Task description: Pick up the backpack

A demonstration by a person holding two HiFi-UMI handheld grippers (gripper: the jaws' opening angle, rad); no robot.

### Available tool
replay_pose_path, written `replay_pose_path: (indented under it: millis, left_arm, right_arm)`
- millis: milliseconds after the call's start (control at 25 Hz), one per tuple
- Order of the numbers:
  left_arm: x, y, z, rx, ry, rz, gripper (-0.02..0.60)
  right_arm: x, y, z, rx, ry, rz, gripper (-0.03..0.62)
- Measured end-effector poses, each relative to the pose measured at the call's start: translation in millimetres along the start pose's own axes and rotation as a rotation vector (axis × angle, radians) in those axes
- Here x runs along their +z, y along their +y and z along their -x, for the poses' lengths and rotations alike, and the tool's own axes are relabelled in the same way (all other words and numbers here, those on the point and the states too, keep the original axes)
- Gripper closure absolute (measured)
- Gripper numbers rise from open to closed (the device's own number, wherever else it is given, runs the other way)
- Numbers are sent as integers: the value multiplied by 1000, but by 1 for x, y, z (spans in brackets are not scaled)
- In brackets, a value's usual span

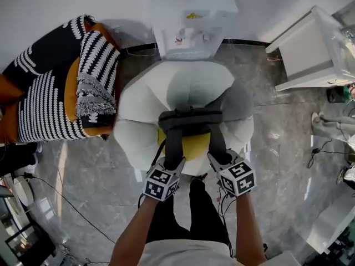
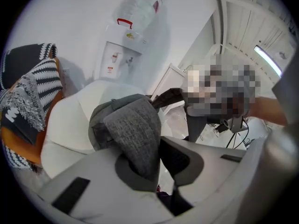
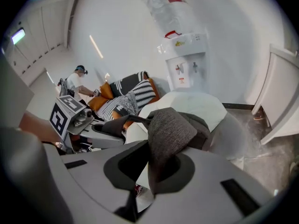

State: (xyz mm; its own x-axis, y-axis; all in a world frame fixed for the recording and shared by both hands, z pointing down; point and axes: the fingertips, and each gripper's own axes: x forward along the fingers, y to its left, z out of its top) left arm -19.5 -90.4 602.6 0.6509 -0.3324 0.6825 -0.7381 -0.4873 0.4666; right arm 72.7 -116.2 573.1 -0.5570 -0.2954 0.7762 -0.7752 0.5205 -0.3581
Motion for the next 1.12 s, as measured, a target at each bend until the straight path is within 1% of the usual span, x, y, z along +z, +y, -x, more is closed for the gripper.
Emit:
replay_pose_path:
  millis: [240, 400, 480, 720, 920, 1120]
  left_arm:
    - [12, -5, 15, -2, 4, -2, 540]
    - [18, -14, 23, -4, 14, -23, 540]
    - [20, -17, 26, -2, 14, -21, 540]
    - [27, -20, 37, 14, 1, 25, 540]
    - [39, -22, 46, 37, -14, 27, 540]
    - [49, -22, 57, 58, -37, 41, 541]
  right_arm:
    - [3, 9, 10, 2, 18, -6, 559]
    - [-7, 15, 20, 1, 36, -11, 559]
    - [-9, 18, 25, 3, 36, -18, 559]
    - [5, 24, 35, 12, 32, 0, 559]
    - [22, 28, 46, 19, 11, 14, 559]
    - [29, 38, 52, 33, 1, 30, 559]
